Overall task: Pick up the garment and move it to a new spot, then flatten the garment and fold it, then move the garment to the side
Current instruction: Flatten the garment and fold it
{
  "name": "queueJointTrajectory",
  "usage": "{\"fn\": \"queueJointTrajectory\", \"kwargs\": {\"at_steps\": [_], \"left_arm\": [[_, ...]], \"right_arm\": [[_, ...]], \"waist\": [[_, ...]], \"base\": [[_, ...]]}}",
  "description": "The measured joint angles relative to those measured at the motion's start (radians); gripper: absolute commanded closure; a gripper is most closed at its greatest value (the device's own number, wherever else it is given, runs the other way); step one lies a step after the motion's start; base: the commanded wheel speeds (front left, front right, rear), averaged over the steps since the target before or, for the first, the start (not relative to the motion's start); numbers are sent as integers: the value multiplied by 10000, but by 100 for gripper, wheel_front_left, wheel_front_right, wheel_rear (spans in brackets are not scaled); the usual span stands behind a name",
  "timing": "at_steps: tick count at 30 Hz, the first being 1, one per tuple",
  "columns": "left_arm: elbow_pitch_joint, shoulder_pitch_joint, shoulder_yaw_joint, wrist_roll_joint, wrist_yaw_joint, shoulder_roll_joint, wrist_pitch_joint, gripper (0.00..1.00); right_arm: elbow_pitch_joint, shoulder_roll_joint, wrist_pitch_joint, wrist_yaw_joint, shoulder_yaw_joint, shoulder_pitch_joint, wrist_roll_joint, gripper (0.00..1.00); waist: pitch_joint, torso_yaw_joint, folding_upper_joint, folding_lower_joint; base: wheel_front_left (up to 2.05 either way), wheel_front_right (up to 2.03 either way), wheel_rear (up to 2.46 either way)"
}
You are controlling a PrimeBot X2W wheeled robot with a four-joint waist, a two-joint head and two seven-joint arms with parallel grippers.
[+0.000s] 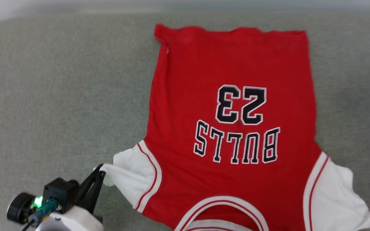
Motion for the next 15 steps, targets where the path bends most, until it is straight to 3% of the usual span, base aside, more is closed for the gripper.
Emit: {"fn": "queueJointTrajectory", "kwargs": {"at_steps": [3, 8, 12, 15], "left_arm": [[-21, -420, 2, 263, -33, -176, 42, 100], [-33, -968, -48, 637, -188, -397, 90, 100], [-42, -1419, -59, 926, -307, -560, 102, 100], [-100, -1626, -92, 1108, -364, -706, 98, 100]], "right_arm": [[583, -138, 1277, -4, 640, -1355, 303, 0], [1559, -240, 4393, -4, 1898, -3208, 1277, 0], [2523, -288, 6876, -4, 2002, -4236, 1860, 0], [3239, -125, 7961, 0, 1611, -4842, 1561, 0]], "waist": [[560, 256, 0, 1], [1492, 671, 0, 1], [2167, 1009, 0, 1], [2651, 1248, 0, 1]], "base": [[0, 0, 0], [0, 0, 0], [0, 0, 0], [0, 0, 0]]}}
